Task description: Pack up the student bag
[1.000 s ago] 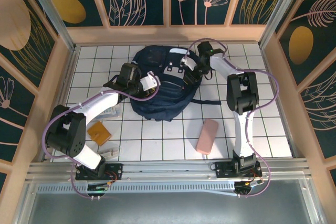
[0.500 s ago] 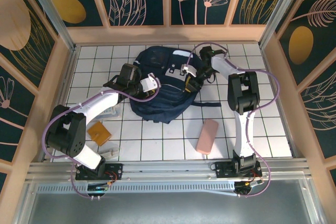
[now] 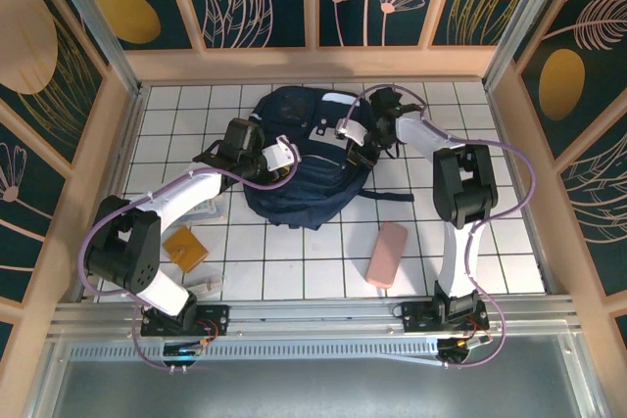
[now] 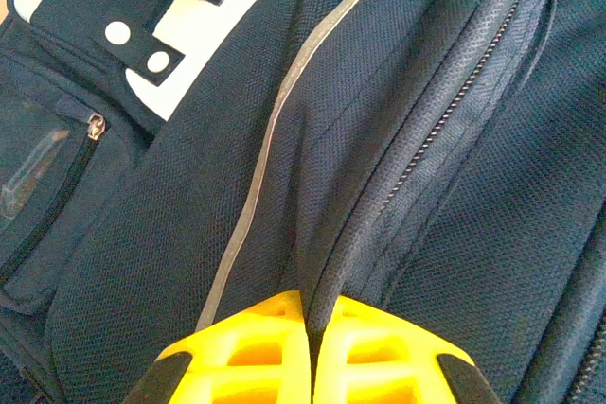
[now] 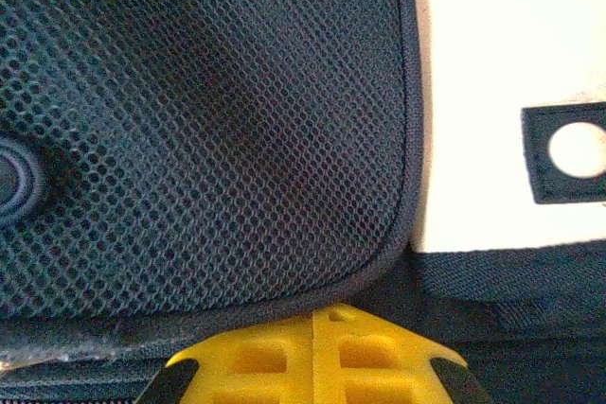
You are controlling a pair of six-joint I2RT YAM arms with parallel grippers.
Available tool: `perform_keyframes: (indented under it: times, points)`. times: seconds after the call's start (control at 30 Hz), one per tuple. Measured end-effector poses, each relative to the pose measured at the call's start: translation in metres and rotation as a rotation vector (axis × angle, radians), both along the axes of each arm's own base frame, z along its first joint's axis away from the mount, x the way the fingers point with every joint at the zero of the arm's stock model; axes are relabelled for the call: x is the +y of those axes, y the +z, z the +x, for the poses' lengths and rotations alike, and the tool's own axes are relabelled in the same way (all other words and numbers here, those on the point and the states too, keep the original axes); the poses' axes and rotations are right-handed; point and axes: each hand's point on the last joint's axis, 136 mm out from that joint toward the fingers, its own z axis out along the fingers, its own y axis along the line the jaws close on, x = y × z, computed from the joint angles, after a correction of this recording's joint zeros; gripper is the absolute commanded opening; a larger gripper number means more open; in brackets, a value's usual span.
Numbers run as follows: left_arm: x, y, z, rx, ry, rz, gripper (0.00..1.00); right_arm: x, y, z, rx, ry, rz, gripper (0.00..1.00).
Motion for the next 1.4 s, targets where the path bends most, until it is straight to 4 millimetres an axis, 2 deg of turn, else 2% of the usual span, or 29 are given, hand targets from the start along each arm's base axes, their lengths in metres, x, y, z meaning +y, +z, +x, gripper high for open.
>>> perform_keyframes:
  times: [0.2, 0.27, 0.3, 0.33, 0.4, 0.47, 0.57, 0.7, 0.83, 1.03, 1.23, 1.4]
  points:
    - [0.000, 0.001, 0.002, 0.004, 0.016, -0.011, 0.00, -0.021, 0.013, 0.018, -0.059, -0.068, 0.027, 0.00]
    - [0.000, 0.001, 0.002, 0.006, 0.024, -0.012, 0.00, -0.030, 0.019, 0.019, -0.067, -0.094, 0.058, 0.00]
    - [0.001, 0.001, 0.002, 0.007, 0.028, -0.012, 0.00, -0.033, 0.021, 0.018, -0.064, -0.105, 0.066, 0.08]
    - [0.000, 0.001, 0.003, 0.009, 0.030, -0.014, 0.00, -0.036, 0.025, 0.018, -0.061, -0.114, 0.077, 0.25]
    - [0.000, 0.002, 0.003, 0.007, 0.030, -0.019, 0.00, -0.037, 0.028, 0.019, -0.047, -0.126, 0.088, 0.39]
    - [-0.001, 0.002, 0.003, 0.007, 0.028, -0.023, 0.00, -0.032, 0.030, 0.021, -0.019, -0.135, 0.098, 0.46]
    - [-0.001, 0.003, 0.003, 0.005, 0.028, -0.026, 0.00, -0.020, 0.027, 0.026, 0.046, -0.164, 0.121, 0.51]
    - [-0.001, 0.004, 0.004, 0.005, 0.030, -0.029, 0.00, -0.007, 0.007, 0.031, 0.159, -0.233, 0.095, 0.51]
    - [0.000, 0.003, 0.004, 0.002, 0.036, -0.023, 0.00, -0.002, -0.013, 0.029, 0.252, -0.294, 0.032, 0.49]
    - [0.001, 0.002, 0.004, 0.005, 0.043, -0.014, 0.00, -0.001, -0.013, 0.027, 0.290, -0.326, -0.051, 0.44]
    - [0.002, 0.000, 0.003, 0.015, 0.043, -0.008, 0.00, -0.002, -0.013, 0.007, 0.362, -0.303, -0.072, 0.40]
    - [0.003, -0.001, 0.002, 0.019, 0.043, -0.007, 0.00, 0.000, -0.012, -0.004, 0.404, -0.270, -0.066, 0.43]
